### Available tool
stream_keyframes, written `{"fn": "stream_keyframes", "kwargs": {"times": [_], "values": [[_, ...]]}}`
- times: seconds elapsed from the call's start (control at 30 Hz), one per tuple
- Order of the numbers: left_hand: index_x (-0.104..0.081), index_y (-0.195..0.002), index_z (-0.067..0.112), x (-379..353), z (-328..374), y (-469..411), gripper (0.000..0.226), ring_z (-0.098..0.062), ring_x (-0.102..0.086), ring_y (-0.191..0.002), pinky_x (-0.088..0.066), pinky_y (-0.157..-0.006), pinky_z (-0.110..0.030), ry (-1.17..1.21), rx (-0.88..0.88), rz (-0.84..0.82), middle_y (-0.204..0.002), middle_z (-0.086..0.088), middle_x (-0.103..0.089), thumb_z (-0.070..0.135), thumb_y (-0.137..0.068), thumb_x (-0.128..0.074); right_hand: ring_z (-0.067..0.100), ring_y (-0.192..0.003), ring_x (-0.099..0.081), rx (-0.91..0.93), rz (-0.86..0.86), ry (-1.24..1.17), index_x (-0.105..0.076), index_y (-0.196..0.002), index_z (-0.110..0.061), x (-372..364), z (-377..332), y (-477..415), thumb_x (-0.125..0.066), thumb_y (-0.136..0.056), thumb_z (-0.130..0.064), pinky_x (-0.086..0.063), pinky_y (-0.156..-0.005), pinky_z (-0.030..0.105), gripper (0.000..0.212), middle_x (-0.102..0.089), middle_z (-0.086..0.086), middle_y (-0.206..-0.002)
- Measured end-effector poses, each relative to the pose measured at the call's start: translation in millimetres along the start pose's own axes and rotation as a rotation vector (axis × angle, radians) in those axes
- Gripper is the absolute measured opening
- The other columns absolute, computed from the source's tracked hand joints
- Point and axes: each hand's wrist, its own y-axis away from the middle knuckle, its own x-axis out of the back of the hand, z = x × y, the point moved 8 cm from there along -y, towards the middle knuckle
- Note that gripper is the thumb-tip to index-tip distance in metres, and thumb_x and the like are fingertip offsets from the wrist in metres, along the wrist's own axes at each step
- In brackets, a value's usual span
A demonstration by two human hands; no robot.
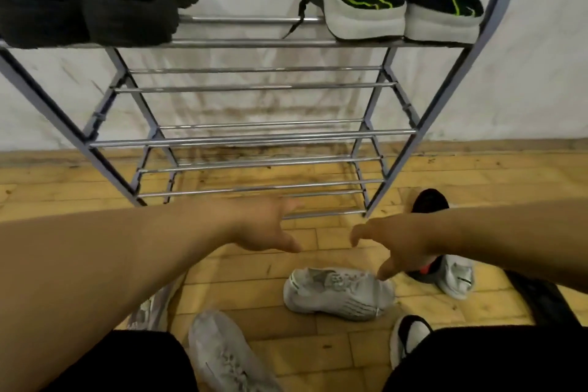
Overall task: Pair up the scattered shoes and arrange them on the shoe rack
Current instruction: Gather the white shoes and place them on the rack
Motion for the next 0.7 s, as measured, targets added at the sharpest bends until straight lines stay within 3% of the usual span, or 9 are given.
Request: {"fn": "stream_keyframes", "kwargs": {"times": [0.13, 0.23, 0.43, 0.53, 0.63, 0.7], "values": [[-0.011, -0.161, 0.039, -32.5, -4.8, -31.3, 0.093, -0.022, -0.027, -0.152, -0.029, -0.121, -0.038, -0.067, -0.003, -0.127, -0.17, 0.006, -0.018, 0.055, -0.09, -0.068, 0.03, -0.145, -0.035, 0.049, -0.023, -0.097, -0.052, -0.133, -0.042, -47.7, 33.8, -58.8, -0.069, -0.093, -0.045, -0.039, -0.112, 0.045, 0.044, -0.027, 0.001, -0.161], [-0.011, -0.161, 0.04, -53.8, -15.7, -42.4, 0.091, -0.022, -0.028, -0.151, -0.03, -0.119, -0.037, -0.09, 0.013, -0.217, -0.168, 0.004, -0.022, 0.055, -0.091, -0.067, 0.031, -0.151, -0.026, 0.001, -0.066, -0.122, -0.052, -0.142, -0.043, -93.4, 47.9, -103.3, -0.066, -0.095, -0.044, -0.035, -0.115, 0.043, 0.05, -0.011, 0.001, -0.169], [-0.008, -0.16, 0.045, -70.7, -31.5, -49.4, 0.09, -0.02, -0.03, -0.149, -0.031, -0.116, -0.034, -0.081, 0.04, -0.302, -0.168, 0.006, -0.022, 0.054, -0.092, -0.067, 0.023, -0.126, -0.052, -0.02, 0.078, -0.234, -0.051, -0.146, -0.04, -122.9, 58.1, -136.6, -0.056, -0.099, -0.027, -0.045, -0.102, 0.033, 0.049, -0.05, -0.001, -0.145], [-0.002, -0.16, 0.044, -69.9, -32.2, -48.7, 0.097, -0.021, -0.026, -0.151, -0.029, -0.118, -0.034, -0.092, 0.047, -0.29, -0.169, 0.005, -0.018, 0.054, -0.09, -0.068, 0.019, -0.123, -0.055, 0.005, 0.149, -0.276, -0.06, -0.141, -0.034, -112.7, 51.1, -123.9, -0.053, -0.102, -0.026, -0.038, -0.093, 0.021, 0.04, -0.059, -0.004, -0.139], [0.0, -0.16, 0.045, -62.4, -27.2, -45.2, 0.101, -0.021, -0.027, -0.151, -0.03, -0.118, -0.035, -0.099, 0.044, -0.26, -0.169, 0.005, -0.018, 0.054, -0.088, -0.071, 0.015, -0.119, -0.058, 0.04, 0.239, -0.397, -0.069, -0.131, -0.028, -83.6, 43.6, -98.0, -0.057, -0.102, -0.025, -0.042, -0.096, 0.02, 0.032, -0.065, -0.006, -0.131], [0.001, -0.157, 0.052, -51.1, -19.9, -41.4, 0.107, -0.023, -0.028, -0.15, -0.032, -0.118, -0.038, -0.112, 0.021, -0.211, -0.168, 0.004, -0.018, 0.06, -0.082, -0.074, 0.005, -0.108, -0.06, 0.083, 0.276, -0.454, -0.071, -0.128, -0.03, -57.2, 31.9, -71.7, -0.055, -0.102, -0.018, -0.045, -0.088, 0.014, 0.032, -0.065, -0.02, -0.118]]}}
